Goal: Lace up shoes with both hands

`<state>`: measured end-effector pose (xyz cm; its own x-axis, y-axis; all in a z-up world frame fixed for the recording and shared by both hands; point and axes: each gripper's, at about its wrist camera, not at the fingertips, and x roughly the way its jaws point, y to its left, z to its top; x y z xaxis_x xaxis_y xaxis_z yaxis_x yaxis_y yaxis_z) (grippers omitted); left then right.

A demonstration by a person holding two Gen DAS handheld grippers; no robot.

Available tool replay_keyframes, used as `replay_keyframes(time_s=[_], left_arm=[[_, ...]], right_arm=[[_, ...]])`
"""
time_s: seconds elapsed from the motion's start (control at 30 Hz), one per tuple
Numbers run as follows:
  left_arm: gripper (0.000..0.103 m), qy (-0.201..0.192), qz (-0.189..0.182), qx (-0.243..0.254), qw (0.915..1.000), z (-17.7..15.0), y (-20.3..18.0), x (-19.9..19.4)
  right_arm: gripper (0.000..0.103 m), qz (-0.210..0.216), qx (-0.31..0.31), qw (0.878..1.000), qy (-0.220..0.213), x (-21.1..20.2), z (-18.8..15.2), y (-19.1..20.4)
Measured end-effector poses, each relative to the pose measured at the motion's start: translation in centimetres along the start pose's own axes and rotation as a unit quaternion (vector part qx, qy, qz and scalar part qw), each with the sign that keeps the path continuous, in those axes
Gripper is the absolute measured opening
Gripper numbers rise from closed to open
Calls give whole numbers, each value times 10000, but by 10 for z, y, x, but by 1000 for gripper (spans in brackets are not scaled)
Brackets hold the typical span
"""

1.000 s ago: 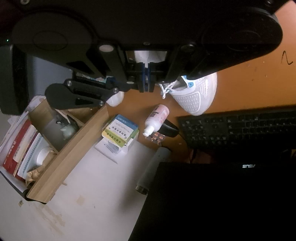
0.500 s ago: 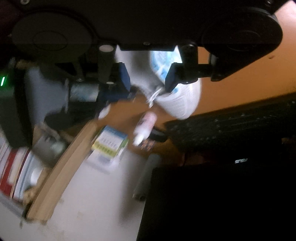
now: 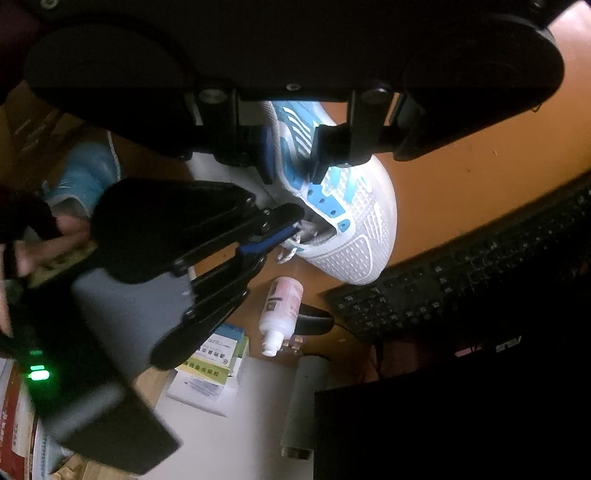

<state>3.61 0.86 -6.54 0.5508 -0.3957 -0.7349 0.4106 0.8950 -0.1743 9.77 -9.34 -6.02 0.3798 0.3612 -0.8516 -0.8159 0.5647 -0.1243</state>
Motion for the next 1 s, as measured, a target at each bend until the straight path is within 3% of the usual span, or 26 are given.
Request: replay_keyframes(time_s=[0.13,0.33,0.6,1.0], left_arm=[[19,7,2,-42,10000,-1,4,-2],[19,-17,7,-54,10000,3,-1,1],[19,-31,10,-75,10000,1,0,-1],[19,-16,2,-81,10000,1,2,-1]], right_arm=[[3,332,171,9980,517,22,3,1],[3,499,967,9937,280,16,0,-16],[3,485,1163,9908,485,35,0,-20],[3,389,1277,9908,226,36,1,-20]])
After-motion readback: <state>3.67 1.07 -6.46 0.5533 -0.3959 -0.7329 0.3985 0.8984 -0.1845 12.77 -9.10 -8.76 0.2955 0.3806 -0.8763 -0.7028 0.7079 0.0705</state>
